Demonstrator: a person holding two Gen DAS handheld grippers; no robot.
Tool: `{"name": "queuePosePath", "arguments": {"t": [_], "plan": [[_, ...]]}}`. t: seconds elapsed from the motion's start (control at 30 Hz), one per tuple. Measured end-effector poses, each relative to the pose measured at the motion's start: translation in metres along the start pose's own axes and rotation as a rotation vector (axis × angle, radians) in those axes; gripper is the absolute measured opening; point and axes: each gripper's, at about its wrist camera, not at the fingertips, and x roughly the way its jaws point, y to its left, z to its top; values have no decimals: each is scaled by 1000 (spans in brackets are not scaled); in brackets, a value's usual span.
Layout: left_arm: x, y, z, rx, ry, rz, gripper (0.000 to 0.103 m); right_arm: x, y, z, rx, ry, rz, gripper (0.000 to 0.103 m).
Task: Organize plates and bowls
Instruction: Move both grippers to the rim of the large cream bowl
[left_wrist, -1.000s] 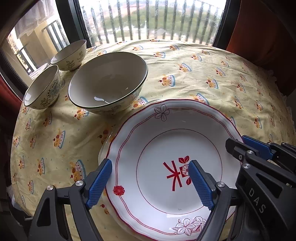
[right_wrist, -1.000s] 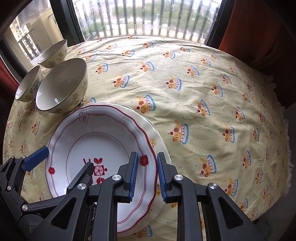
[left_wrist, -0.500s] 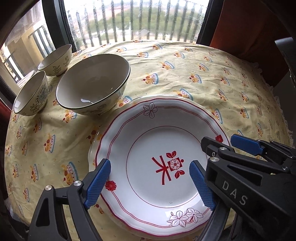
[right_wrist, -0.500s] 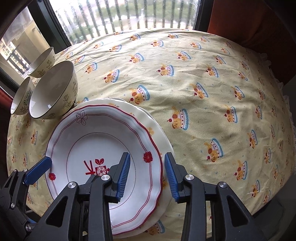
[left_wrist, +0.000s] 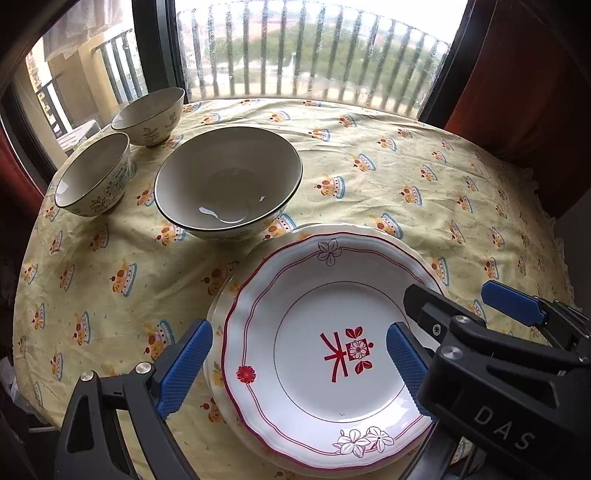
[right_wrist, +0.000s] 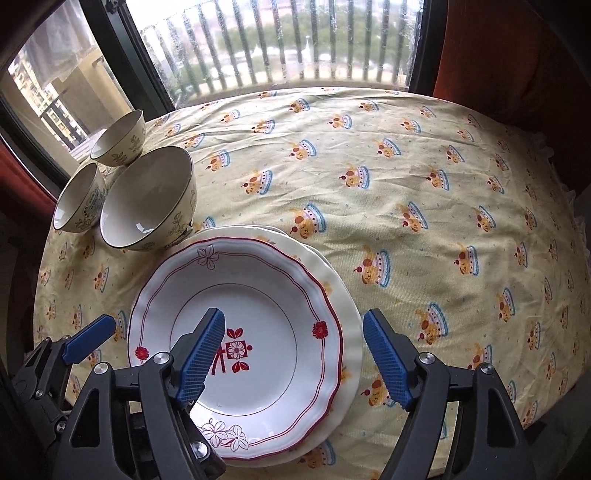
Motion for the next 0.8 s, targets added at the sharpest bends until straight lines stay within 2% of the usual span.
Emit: {"name": "queuePosePath", "arguments": {"t": [0.33, 0.43, 0.8], "plan": [[-13, 12, 28, -68, -66, 148, 95, -7, 12, 32, -65, -67, 53, 80], [-15, 23, 37, -83, -79, 156, 95, -9, 17, 42, -39, -71, 79, 80], [-8, 68, 90, -71, -131, 195, 93, 5, 52, 89, 62, -109, 70, 80]]}}
